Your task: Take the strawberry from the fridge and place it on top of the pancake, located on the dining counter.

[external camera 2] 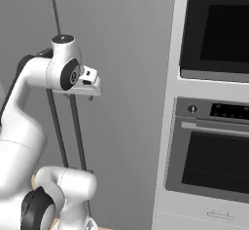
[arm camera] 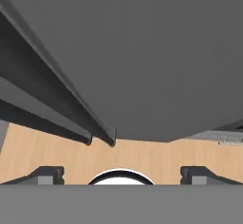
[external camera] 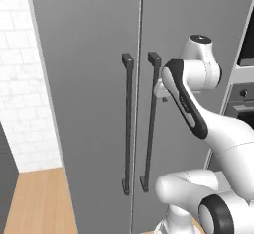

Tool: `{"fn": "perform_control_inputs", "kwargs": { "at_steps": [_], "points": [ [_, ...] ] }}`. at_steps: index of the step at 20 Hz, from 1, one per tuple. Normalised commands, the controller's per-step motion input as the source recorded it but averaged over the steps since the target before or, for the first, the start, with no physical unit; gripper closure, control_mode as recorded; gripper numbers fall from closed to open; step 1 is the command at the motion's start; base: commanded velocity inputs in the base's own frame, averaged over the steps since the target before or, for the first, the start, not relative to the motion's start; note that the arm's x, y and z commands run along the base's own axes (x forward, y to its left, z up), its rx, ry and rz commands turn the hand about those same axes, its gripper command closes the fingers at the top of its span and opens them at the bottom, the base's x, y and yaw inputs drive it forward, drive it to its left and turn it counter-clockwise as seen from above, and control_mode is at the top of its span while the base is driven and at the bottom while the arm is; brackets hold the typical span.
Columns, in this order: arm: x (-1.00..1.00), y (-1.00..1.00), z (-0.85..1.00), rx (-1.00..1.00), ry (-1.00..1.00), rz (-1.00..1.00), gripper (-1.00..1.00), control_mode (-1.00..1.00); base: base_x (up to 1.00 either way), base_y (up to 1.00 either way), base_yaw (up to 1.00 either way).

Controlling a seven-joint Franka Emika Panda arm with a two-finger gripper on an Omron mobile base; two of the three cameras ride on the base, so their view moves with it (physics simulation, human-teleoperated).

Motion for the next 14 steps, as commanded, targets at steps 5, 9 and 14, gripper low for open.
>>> {"fn": "perform_control_inputs", "kwargs": {
  "at_steps": [5, 9, 14],
  "points": [
    [0.0, 0.0, 0.0, 0.0, 0.0, 0.0, -1.0, 1.0, 0.0, 0.59, 0.0],
    [0.0, 0.0, 0.0, 0.0, 0.0, 0.0, -1.0, 1.0, -0.12, 0.22, -0.01],
    [0.0, 0.0, 0.0, 0.0, 0.0, 0.0, -1.0, 1.0, -0.65, 0.0, -0.07]
  ]
}}
